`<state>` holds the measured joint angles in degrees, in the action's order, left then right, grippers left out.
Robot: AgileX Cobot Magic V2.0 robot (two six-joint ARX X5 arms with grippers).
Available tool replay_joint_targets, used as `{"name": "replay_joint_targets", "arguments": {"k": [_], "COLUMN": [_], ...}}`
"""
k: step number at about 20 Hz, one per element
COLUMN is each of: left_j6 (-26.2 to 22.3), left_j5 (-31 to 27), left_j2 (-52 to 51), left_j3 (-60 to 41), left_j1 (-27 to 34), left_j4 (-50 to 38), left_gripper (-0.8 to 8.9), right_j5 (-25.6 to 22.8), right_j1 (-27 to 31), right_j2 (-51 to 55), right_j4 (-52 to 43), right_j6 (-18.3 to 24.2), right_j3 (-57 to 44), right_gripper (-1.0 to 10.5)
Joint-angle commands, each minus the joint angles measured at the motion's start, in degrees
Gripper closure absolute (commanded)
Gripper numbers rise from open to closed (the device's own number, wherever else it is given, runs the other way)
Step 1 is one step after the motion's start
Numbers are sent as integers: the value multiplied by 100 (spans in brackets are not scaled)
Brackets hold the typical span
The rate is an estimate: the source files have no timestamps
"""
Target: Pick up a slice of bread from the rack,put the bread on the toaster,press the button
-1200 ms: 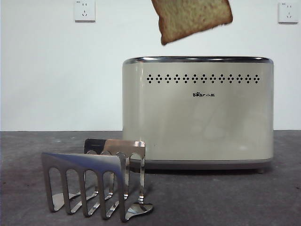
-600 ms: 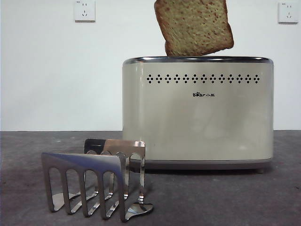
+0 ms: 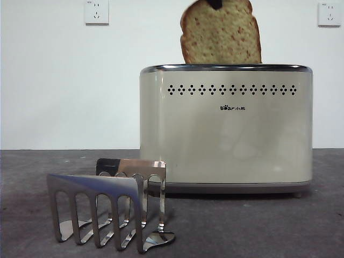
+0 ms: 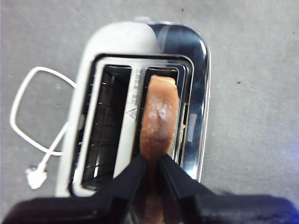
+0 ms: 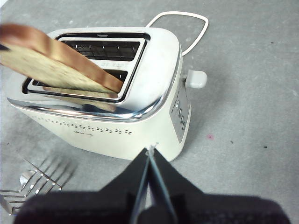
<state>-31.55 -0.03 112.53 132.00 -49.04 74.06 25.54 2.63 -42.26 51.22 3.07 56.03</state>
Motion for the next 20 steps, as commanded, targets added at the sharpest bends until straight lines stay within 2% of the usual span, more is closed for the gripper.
{"name": "replay_joint_targets", "arguments": {"k": [1,3,9,10,13,17,20], "left_j6": [-63,-59,-9,2,61,260,732], "left_j5": [-22,-199,-190,-192,-190,-188,-186], "left_j2": [275,468,761,756,592,109,-494], "left_j3": [9,9,9,9,9,9,9], "left_j1": [15,15,15,4,0,0,-2], "left_j4": [-52,-48,-151,-166,-166,-188,0], "left_gripper": [822,822,807,743,327,311,323], "right_j5": [24,24,24,22,20,-52,-46], "right_j1": [-4,-4,-4,-4,-4,-4,-4], "right_j2": [2,4,4,4,-2,-98,-254], "right_j4": [-11,-11,2,24,26,-63,-116], "right_j6": [70,70,72,76,146,153,153], "right_j3": [11,11,11,11,11,11,11], "right_gripper": [954,954,954,954,954,948,948]}}
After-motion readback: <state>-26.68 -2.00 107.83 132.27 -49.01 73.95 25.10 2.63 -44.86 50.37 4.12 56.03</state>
